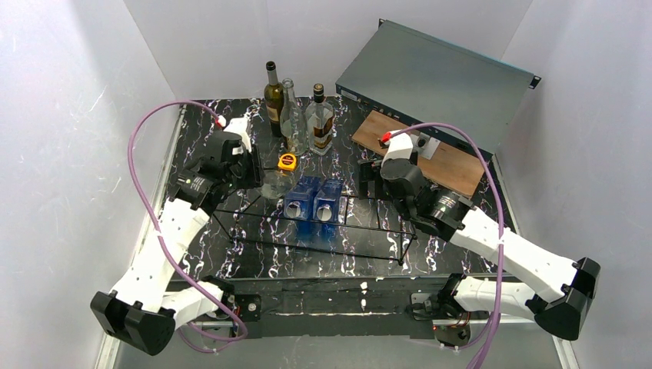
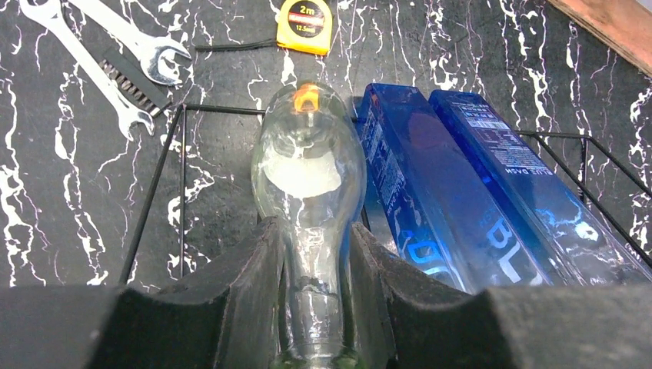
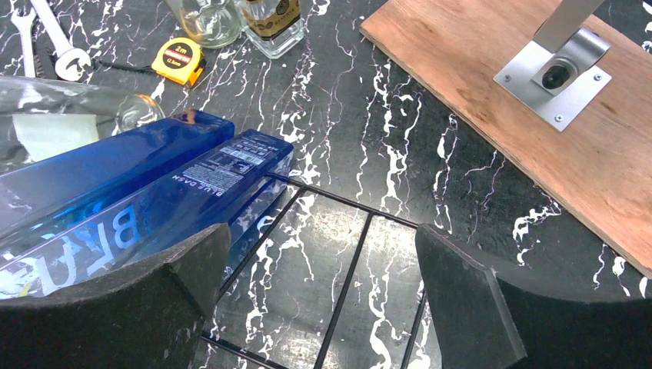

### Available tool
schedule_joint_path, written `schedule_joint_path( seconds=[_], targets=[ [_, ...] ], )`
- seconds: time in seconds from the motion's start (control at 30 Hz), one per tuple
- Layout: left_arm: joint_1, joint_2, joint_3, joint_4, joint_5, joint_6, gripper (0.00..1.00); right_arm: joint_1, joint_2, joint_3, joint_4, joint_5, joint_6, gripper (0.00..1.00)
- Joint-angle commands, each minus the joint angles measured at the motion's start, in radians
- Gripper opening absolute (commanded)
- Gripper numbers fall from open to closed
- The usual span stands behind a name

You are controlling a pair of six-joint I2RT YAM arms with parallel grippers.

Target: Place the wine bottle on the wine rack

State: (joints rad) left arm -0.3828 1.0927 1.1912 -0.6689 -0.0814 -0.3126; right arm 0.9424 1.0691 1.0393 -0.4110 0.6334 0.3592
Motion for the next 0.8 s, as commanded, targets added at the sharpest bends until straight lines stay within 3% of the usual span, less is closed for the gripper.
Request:
schedule_joint_path(
  seconds=[0.0,0.37,0.77],
  targets=[
    [-0.014,-0.043,-0.052,-0.063,0.191,-0.108,0.01,-0.004,-0.001,0.035,0.056,-0.005,-0.012,1.00],
    [-0.015,-0.071,-0.110,-0.078,0.235,-0.179,0.00,-0.007,0.015,0.035,0.062,-0.019,-0.008,1.00],
    [-0.023,-0.077,-0.123,-0.131,0.187,-0.204,0.00,-0.008,0.036,0.032,0.078,-0.036,-0.005,1.00]
  ],
)
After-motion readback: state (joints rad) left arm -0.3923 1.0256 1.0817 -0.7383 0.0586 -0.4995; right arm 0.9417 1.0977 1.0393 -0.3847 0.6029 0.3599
